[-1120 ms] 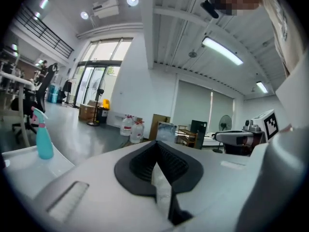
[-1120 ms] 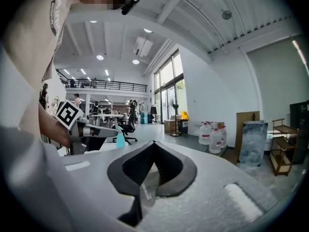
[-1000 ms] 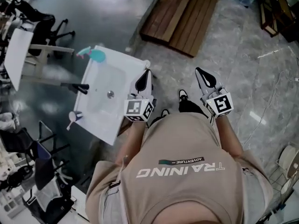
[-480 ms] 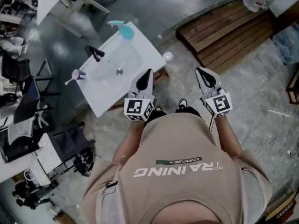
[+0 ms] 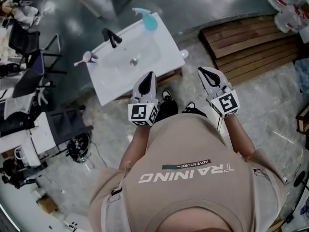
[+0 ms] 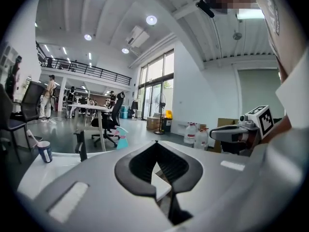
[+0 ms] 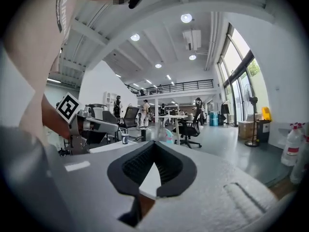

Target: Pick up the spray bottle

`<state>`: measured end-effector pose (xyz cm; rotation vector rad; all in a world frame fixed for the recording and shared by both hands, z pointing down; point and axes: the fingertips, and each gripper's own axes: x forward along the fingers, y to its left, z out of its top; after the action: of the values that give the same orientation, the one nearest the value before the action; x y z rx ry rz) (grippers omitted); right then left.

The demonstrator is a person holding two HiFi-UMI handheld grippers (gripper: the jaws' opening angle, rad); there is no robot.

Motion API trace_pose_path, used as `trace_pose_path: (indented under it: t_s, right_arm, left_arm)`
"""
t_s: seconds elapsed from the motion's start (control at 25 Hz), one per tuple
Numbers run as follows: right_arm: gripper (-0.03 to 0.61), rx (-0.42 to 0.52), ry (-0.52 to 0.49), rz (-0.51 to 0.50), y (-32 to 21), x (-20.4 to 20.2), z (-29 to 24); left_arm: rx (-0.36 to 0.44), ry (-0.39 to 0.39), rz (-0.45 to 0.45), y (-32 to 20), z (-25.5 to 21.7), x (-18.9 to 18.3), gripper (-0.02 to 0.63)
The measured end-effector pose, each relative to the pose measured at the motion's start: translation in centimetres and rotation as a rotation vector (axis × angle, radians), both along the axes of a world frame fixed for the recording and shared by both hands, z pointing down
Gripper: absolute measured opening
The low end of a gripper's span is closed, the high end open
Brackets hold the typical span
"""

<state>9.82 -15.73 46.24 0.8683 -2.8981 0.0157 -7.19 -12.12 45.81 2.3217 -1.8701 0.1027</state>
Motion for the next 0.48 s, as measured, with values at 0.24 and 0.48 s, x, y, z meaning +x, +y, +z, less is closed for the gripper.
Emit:
trace_pose_path:
  t_s: [0.24,0.48]
  right_arm:
    - [0.002,0.001,0.031,0.013,-1.5,-1.2,0.3]
    - [0.002,-0.044,0.031,0.146,-5.3,-1.4,0.4]
  left_arm:
    - [-0.019,-0.012,0.020,-2.3,1.6,-1.6,0.017]
    - [-0.007,-0.030,0.092,-8.0,1.1,-3.9,0.017]
